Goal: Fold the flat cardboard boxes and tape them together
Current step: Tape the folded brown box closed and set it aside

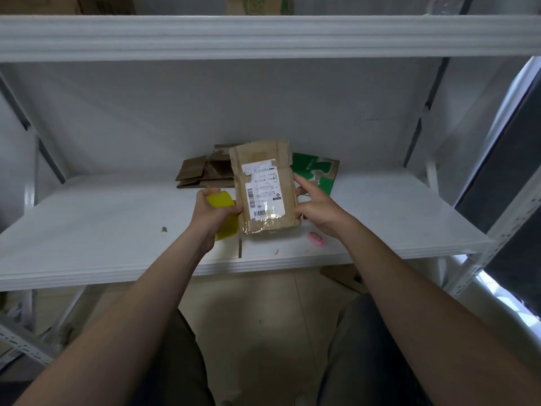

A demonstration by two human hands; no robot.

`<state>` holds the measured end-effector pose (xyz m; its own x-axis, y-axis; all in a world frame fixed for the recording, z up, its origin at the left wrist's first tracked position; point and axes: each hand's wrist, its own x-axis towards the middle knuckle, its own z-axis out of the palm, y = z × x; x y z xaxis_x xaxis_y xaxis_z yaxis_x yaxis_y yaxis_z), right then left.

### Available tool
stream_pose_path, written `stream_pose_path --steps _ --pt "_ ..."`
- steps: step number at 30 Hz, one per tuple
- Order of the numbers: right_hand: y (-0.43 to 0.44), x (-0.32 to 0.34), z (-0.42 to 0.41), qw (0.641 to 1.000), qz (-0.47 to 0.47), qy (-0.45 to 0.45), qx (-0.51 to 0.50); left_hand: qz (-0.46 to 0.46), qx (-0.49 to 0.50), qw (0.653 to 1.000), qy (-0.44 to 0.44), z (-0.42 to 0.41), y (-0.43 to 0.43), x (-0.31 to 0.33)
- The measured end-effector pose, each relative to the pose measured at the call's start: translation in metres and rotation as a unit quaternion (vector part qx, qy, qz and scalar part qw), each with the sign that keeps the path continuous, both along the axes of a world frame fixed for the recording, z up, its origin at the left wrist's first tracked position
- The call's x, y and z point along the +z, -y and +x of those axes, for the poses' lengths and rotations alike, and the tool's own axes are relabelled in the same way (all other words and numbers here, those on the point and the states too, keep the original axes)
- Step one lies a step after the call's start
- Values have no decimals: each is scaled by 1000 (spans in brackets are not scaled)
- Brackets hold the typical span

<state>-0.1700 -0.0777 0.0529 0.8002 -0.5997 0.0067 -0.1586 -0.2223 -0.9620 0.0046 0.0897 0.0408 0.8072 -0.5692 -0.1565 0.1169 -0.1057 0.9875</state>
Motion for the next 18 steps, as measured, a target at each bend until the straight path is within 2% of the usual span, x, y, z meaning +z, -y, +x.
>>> stream_pose_path --steps 4,8,10,13,15,18 --pt "-5 2 -2 998 47 30 -27 -34 12 998 -58 2 -1 -1" --pt "-5 -2 0 989 126 31 -69 10 28 999 -32 4 -1 -4" --pt "-8 -5 1 991 104 -25 -81 25 18 999 -35 3 -2 -4" --pt "-16 -6 -1 993 52 -56 -94 79 -21 997 -7 6 -1 -8" --pt "-15 -9 -3 996 10 -58 -74 126 -59 990 13 3 -3 -6" --pt "-13 -10 -4 993 10 -111 -29 214 -106 970 55 -5 -5 -4"
